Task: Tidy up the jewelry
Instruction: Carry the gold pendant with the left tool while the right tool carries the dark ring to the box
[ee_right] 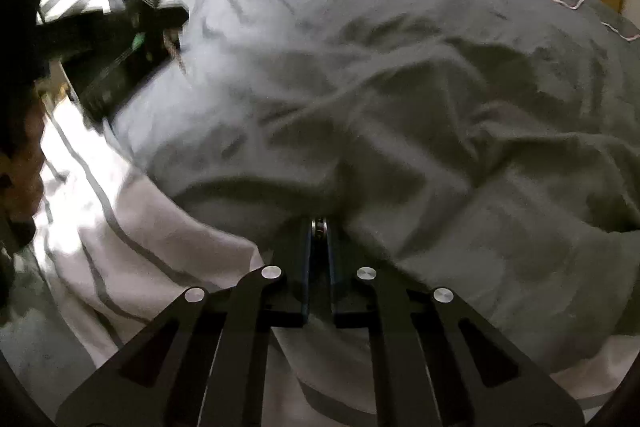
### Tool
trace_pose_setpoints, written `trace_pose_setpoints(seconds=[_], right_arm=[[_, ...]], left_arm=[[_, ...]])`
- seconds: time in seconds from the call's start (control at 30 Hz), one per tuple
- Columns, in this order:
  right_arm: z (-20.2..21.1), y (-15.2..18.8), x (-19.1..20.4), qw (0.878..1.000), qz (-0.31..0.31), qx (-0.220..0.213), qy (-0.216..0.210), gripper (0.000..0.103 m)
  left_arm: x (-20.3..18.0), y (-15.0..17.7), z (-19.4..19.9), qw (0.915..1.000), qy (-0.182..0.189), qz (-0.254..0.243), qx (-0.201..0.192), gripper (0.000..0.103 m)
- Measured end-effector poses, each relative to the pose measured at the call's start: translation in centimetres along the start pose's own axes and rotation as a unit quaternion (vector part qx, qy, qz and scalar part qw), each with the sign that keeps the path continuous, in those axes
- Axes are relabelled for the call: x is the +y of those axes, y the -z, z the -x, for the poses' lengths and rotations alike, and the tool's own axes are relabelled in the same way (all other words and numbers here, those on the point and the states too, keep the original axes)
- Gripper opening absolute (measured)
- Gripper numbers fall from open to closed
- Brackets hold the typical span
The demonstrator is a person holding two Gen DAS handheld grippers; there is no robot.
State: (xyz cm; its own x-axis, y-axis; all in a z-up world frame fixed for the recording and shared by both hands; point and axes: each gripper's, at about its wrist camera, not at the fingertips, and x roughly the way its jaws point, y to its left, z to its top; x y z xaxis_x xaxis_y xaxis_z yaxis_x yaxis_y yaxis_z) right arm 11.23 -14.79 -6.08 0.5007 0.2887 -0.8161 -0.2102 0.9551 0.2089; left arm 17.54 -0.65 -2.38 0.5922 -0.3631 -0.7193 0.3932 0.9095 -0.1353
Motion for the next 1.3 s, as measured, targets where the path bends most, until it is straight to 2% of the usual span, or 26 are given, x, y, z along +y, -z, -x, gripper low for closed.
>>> trace_pose_setpoints(seconds=[0.3,0.47,0.73,0.87,0.97,1.3], right_arm=[[1.2,-0.1,0.1,1.000,0.001,-0.020,0.006,0.007],[1.7,-0.1,0.6,1.000,0.006,-0.024,0.013,0.007],[3.5,-0.4,1.2,0.999,0.009,-0.048,0.019,0.007],[4.7,-1.0,2.2,0.998,0.019,-0.062,0.013,0.007],[5.3,-1.6,3.0,0.997,0.025,-0.067,0.011,0.007],[4.3,-4.5,7.5,0.996,0.071,-0.054,0.002,0.007]], left_arm=[[0.2,0.1,0.9,0.9999,0.010,0.002,-0.003,0.010],[0.2,0.4,2.7,0.9997,0.021,0.005,-0.009,0.010],[3.2,1.2,7.4,0.9936,0.091,0.061,-0.027,0.010],[5.0,1.5,9.6,0.9905,0.103,0.079,-0.046,0.010],[6.4,1.2,10.8,0.9901,0.092,0.086,-0.062,0.010],[11.7,1.1,12.4,0.9905,-0.004,0.108,-0.086,0.010]])
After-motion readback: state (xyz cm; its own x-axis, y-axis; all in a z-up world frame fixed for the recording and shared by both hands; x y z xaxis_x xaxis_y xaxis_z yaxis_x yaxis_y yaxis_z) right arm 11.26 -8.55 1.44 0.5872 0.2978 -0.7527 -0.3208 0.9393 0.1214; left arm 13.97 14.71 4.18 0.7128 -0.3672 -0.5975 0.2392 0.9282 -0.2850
